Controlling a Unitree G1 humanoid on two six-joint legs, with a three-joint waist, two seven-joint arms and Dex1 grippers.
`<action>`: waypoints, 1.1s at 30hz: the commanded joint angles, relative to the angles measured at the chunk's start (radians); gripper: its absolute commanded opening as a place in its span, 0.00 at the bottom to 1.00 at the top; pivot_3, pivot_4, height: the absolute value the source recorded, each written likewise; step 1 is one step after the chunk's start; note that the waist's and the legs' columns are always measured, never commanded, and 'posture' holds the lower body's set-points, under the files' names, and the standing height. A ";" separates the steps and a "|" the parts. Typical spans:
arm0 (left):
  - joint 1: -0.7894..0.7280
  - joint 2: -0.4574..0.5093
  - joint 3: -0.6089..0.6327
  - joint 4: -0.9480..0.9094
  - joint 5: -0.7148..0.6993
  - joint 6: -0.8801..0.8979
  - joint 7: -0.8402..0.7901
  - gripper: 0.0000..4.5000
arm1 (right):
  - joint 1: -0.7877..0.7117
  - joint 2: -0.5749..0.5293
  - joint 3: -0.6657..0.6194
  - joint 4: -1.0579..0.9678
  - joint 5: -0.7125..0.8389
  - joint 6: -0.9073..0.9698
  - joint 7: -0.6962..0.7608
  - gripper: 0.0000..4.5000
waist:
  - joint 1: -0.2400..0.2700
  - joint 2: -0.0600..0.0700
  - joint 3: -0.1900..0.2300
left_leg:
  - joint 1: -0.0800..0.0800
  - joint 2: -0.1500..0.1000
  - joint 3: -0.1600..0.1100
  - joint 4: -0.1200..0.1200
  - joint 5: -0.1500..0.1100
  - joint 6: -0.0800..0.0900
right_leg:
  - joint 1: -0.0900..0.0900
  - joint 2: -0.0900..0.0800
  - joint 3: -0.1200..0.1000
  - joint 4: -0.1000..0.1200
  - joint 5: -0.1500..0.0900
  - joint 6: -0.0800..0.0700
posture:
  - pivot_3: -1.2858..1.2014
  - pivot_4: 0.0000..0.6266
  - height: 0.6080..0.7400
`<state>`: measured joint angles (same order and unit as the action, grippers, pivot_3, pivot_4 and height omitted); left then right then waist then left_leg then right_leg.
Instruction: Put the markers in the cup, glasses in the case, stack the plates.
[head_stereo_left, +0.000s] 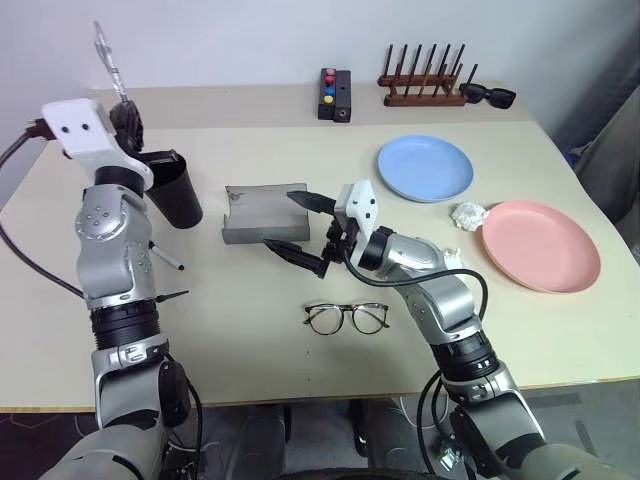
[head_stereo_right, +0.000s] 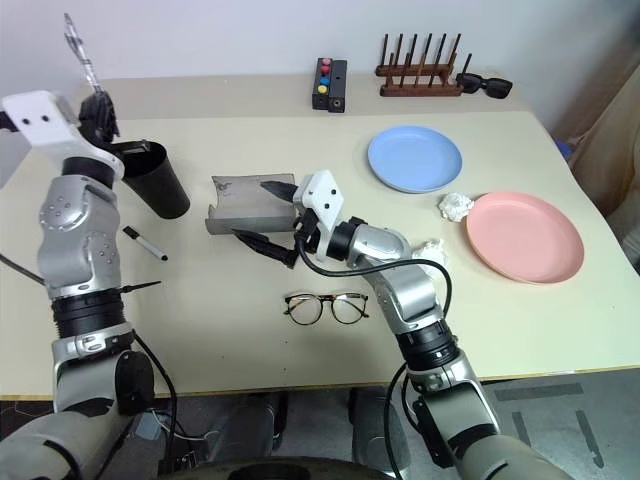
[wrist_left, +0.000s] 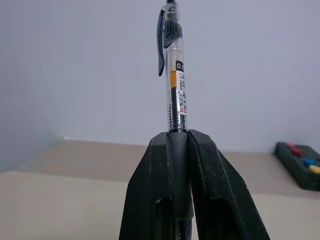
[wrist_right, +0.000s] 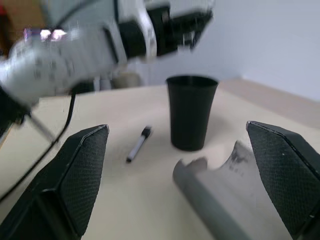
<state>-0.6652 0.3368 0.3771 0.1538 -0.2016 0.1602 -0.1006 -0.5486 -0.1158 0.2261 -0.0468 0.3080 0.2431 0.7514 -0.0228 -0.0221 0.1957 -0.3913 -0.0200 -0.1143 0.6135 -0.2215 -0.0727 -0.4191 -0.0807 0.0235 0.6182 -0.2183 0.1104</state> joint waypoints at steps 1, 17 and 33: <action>-0.031 0.016 -0.018 0.060 0.029 -0.094 0.006 0.01 | -0.029 0.031 -0.004 -0.003 -0.010 -0.048 -0.026 1.00 | 0.002 0.000 0.000 | 0.000 0.000 0.000 0.000 0.000 0.000 | 0.000 0.000 0.000 0.000 0.000 0.000 | 0.52 0.24 1.00; 0.033 -0.007 -0.043 0.095 0.031 -0.147 0.043 0.01 | -0.046 0.053 -0.011 0.039 -0.015 -0.084 -0.047 1.00 | 0.002 0.000 0.000 | 0.000 0.000 0.000 0.000 0.000 0.000 | 0.000 0.000 0.000 0.001 0.000 0.000 | 0.52 0.24 1.00; 0.078 -0.032 -0.058 0.036 0.021 -0.105 0.071 0.01 | -0.052 0.055 -0.013 0.051 -0.014 -0.094 -0.042 1.00 | 0.003 0.000 0.000 | 0.000 0.000 0.000 0.000 0.000 0.000 | 0.000 0.000 0.000 0.001 0.000 0.000 | 0.52 0.24 1.00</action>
<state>-0.5814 0.3015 0.3245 0.2301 -0.1798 0.0600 -0.0338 -0.5723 -0.0701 0.2244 0.0225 0.2880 0.1679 0.7092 -0.0203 -0.0221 0.1957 -0.3914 -0.0201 -0.1144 0.6136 -0.2214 -0.0726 -0.4193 -0.0806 0.0235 0.6188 -0.2181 0.1106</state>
